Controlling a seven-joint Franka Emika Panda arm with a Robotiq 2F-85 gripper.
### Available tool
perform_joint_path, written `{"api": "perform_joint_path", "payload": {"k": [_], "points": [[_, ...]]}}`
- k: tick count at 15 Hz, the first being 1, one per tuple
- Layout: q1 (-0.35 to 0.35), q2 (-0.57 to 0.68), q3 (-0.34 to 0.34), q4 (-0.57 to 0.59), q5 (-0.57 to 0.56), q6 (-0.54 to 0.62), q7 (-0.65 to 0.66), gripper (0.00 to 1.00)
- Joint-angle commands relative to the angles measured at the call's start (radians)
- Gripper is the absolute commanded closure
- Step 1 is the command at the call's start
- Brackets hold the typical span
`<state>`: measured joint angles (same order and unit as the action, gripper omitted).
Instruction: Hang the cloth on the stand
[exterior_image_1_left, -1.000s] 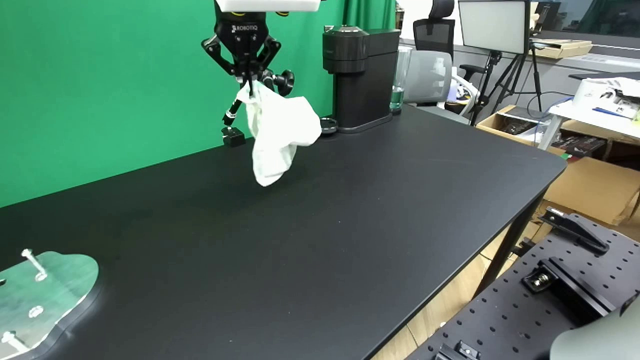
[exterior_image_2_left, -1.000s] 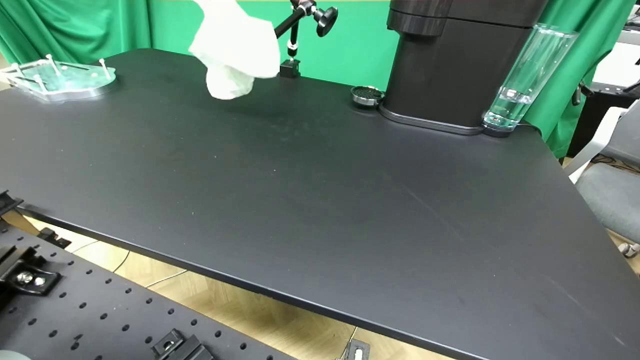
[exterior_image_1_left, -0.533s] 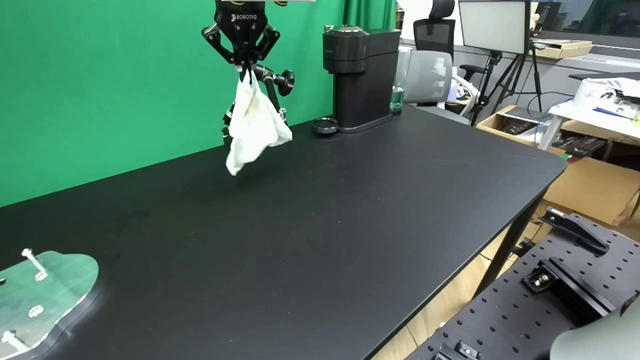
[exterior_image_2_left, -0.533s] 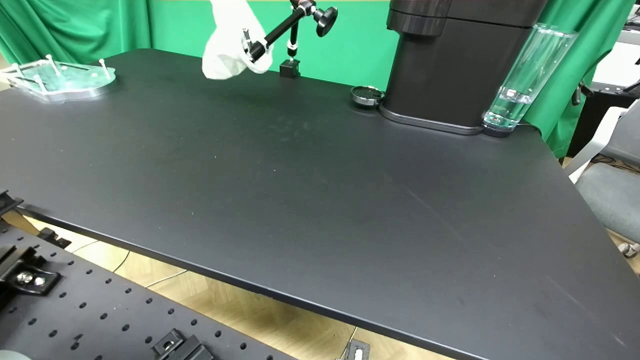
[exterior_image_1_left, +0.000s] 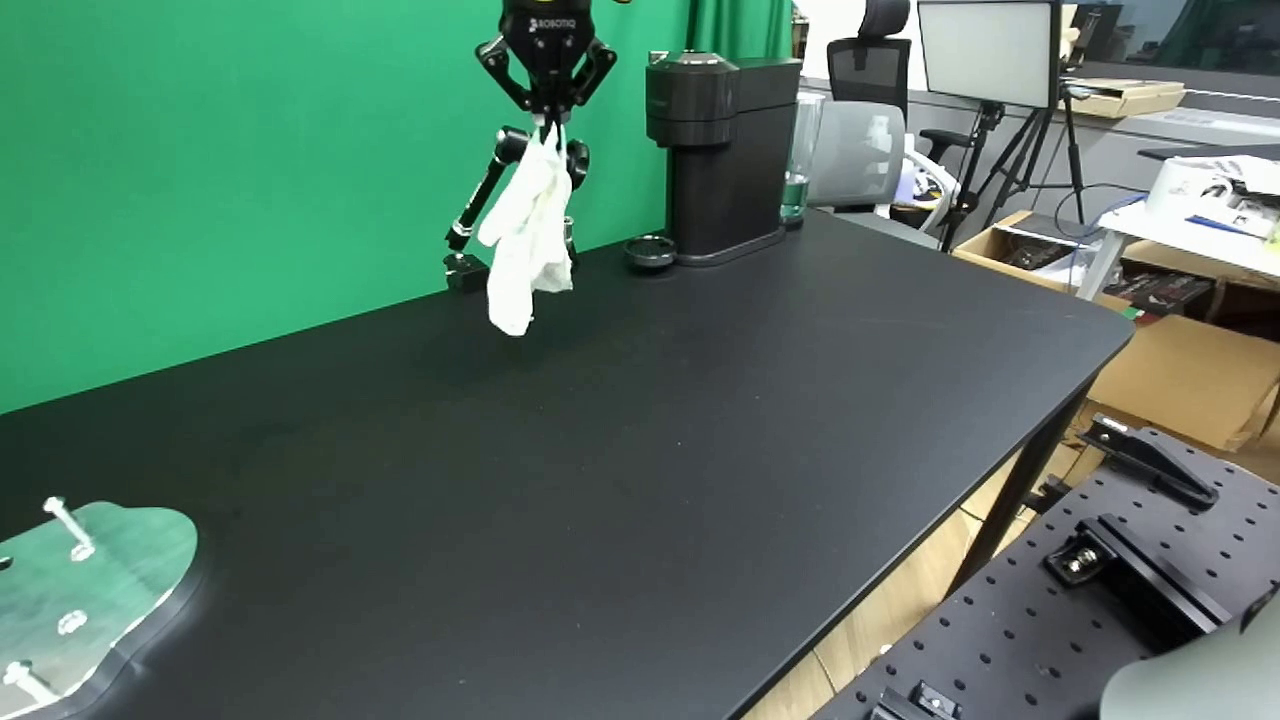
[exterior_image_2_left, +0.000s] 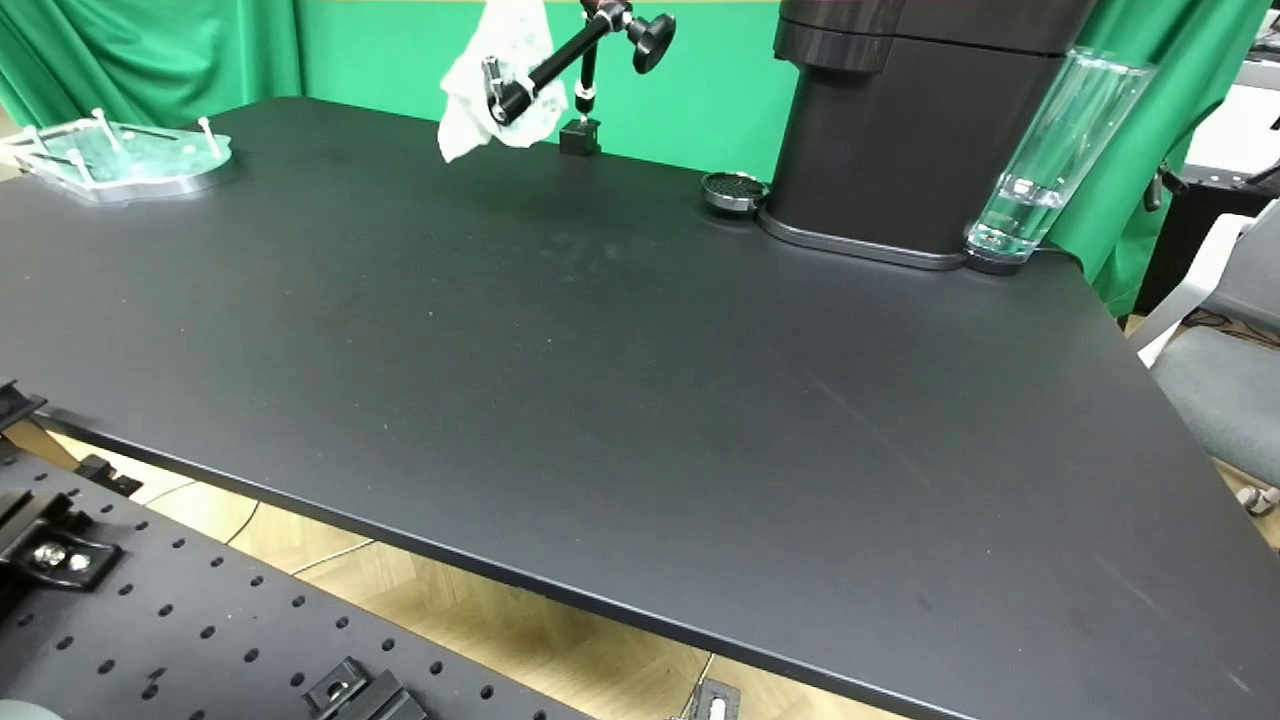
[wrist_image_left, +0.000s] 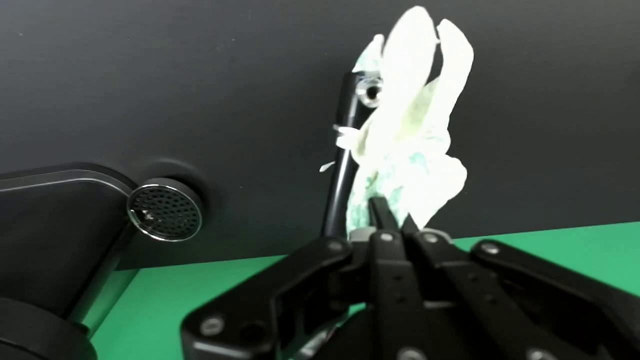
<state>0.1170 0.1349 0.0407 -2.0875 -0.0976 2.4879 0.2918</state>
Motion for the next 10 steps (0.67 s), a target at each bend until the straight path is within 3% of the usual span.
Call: {"api": "perform_joint_path", "payload": {"k": [1,6,7,10], "points": [[-0.042,-0.006,-0.031,-0.006,0.003,-0.007,-0.005,1.0],[-0.08,0.018,-0.059,0.0,0.005,-0.022,-0.028,1.0],[-0.084,0.02,-0.06,0.001,0.011,-0.03,-0.034,0.73],[-0.088,0.024,-0.062,0.005,0.01,-0.064,-0.053,0.6]]}}
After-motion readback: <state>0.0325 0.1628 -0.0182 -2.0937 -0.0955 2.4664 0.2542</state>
